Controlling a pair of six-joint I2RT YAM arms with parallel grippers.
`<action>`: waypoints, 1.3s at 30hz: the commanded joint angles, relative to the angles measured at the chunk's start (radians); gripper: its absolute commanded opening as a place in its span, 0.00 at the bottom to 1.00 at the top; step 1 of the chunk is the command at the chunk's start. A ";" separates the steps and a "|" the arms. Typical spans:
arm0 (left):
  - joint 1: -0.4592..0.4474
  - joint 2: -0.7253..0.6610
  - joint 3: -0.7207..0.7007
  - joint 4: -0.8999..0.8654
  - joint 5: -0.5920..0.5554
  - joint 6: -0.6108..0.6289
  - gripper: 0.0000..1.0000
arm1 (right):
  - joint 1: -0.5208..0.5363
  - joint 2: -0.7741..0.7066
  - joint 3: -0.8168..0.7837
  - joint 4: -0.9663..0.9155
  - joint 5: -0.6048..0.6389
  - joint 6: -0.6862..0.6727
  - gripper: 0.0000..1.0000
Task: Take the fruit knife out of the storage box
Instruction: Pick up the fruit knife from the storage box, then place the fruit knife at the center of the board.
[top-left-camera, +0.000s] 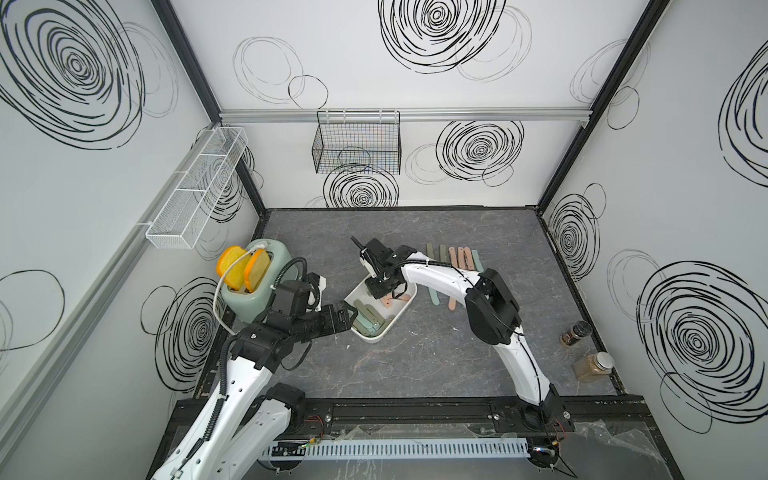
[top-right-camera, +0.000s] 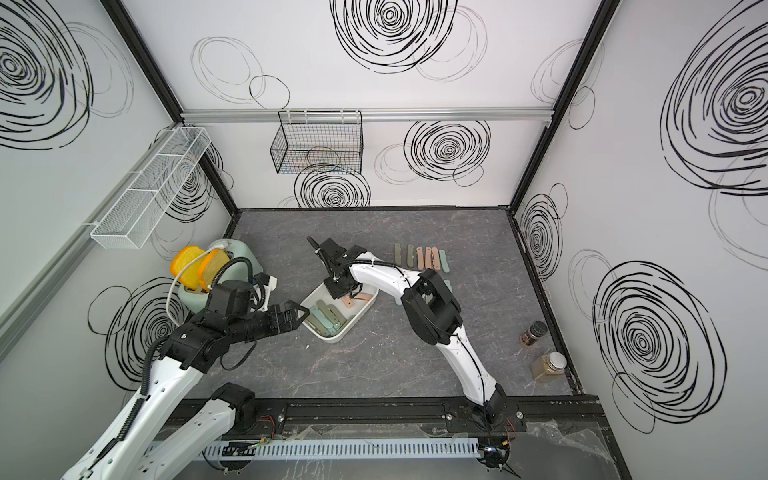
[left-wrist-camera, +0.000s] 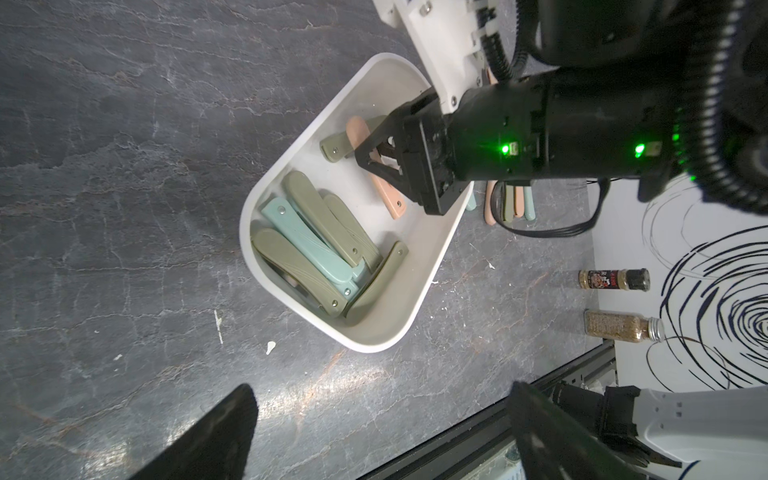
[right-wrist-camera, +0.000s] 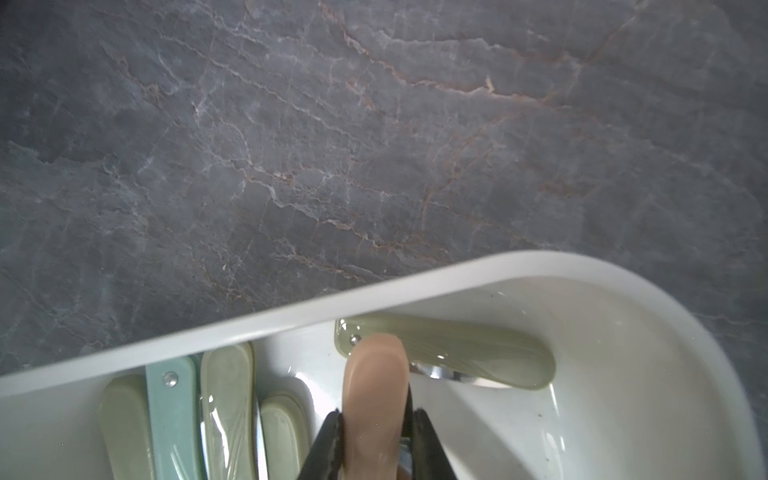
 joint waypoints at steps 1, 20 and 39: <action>0.004 0.006 -0.011 0.047 0.013 -0.008 0.98 | -0.018 -0.047 0.016 -0.025 -0.034 0.031 0.17; -0.017 0.055 -0.035 0.126 0.017 -0.042 0.98 | -0.073 -0.086 0.150 -0.077 -0.096 0.067 0.18; -0.103 0.346 0.097 0.283 -0.025 -0.050 0.98 | -0.345 -0.012 0.187 -0.055 -0.120 0.059 0.18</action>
